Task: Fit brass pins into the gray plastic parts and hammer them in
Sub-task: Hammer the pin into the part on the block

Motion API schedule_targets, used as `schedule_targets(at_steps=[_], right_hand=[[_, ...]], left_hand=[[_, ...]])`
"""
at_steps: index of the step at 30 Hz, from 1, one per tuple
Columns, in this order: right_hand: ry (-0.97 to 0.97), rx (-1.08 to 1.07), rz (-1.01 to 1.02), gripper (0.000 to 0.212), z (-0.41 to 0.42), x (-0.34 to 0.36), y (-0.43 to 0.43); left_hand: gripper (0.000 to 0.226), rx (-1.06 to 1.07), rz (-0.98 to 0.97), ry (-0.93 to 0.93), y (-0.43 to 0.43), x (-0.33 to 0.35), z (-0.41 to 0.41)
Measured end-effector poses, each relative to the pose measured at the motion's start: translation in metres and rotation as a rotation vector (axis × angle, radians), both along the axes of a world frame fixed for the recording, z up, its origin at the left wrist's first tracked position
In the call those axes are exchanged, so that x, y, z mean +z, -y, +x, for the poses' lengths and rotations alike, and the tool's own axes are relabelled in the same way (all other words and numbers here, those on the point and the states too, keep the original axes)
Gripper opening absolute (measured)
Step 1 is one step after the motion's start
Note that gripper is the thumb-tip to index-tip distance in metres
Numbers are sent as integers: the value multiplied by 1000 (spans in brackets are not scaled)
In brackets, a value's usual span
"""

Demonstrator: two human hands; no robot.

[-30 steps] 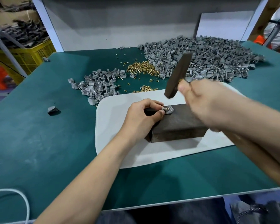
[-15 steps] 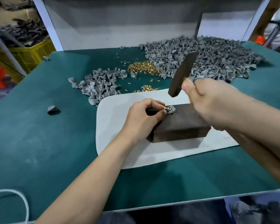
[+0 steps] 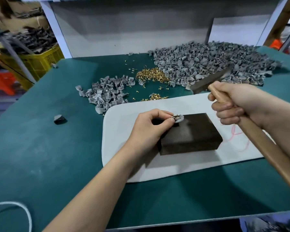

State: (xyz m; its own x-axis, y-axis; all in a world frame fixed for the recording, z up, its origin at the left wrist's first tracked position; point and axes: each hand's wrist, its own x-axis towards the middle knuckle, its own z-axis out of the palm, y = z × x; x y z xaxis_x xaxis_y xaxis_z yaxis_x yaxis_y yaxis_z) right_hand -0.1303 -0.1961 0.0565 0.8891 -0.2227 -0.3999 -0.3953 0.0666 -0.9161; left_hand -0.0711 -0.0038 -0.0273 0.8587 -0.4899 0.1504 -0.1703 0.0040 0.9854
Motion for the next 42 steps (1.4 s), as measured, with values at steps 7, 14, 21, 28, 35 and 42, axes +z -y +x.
schedule_targets(at_steps=[7,14,21,28,35,42], right_hand=[[-6,37,280,39,21,-24,25],[-61,55,273,38,21,-52,29],[-60,42,200,38,20,-57,29],[-74,28,89,32,16,-56,22],[-76,9,-41,33,11,-49,10],[21,35,-336,26,-11,-17,-7]], left_hand=[[12,4,23,-50,0,1,4],[13,15,25,-71,0,3,3],[14,18,25,-78,0,4,2],[17,57,55,55,-1,3,0],[7,217,150,525,-5,5,2],[13,183,121,413,-3,4,1]])
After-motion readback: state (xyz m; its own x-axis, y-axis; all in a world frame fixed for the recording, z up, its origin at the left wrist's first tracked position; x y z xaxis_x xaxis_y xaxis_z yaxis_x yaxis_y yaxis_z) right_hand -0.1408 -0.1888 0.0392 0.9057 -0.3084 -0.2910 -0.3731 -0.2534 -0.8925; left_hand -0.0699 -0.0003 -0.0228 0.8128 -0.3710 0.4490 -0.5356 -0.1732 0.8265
